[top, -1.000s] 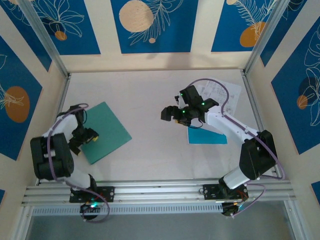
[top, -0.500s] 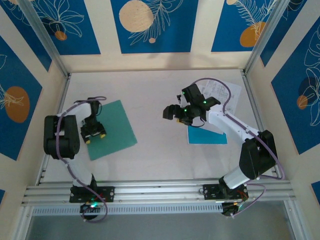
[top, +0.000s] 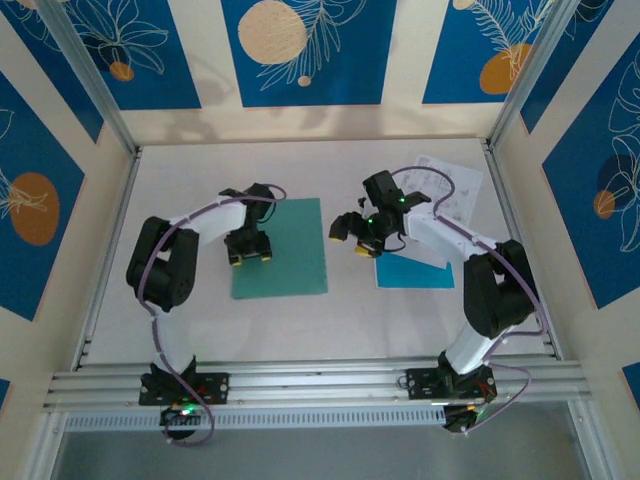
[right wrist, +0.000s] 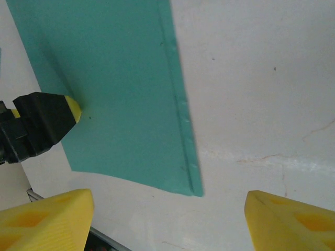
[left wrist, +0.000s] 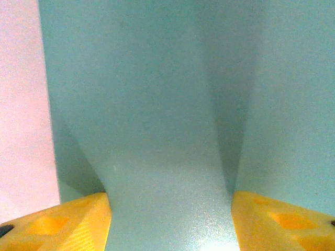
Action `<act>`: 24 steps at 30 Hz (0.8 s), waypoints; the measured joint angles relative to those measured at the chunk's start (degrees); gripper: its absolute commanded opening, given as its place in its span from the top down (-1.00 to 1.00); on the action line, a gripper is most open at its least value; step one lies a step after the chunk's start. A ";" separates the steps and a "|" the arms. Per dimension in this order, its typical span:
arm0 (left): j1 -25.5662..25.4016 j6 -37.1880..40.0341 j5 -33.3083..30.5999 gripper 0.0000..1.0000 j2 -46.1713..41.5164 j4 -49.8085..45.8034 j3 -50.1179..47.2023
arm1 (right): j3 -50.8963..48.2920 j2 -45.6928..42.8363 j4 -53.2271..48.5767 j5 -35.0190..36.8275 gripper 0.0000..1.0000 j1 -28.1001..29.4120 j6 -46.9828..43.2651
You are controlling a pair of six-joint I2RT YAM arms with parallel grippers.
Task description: Put the files into the folder
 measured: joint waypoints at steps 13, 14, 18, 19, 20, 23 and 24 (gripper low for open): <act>-0.63 -2.32 6.91 -0.47 -6.86 4.55 -1.16 | 9.35 15.02 1.79 -0.26 -0.44 3.34 2.97; -0.66 -2.78 7.52 -0.47 -8.50 4.90 -1.99 | 10.12 15.74 1.75 0.09 -0.43 3.52 2.97; -0.70 -5.81 10.58 -0.47 -16.65 7.15 -7.72 | 13.70 18.71 1.53 1.90 -0.42 4.39 2.93; -0.70 -6.71 11.41 -0.47 -18.43 7.52 -9.18 | 14.45 19.37 1.29 2.32 -0.42 4.55 2.93; -0.70 -7.48 12.20 -0.48 -19.87 7.93 -10.58 | 15.02 19.85 1.01 2.73 -0.42 4.68 2.91; -0.85 -10.05 14.49 -0.48 -23.37 9.20 -14.45 | 16.15 21.14 0.55 4.07 -0.42 5.09 2.91; -0.96 -10.84 15.28 -0.47 -24.30 9.46 -15.47 | 16.20 21.44 0.50 4.46 -0.42 5.25 2.89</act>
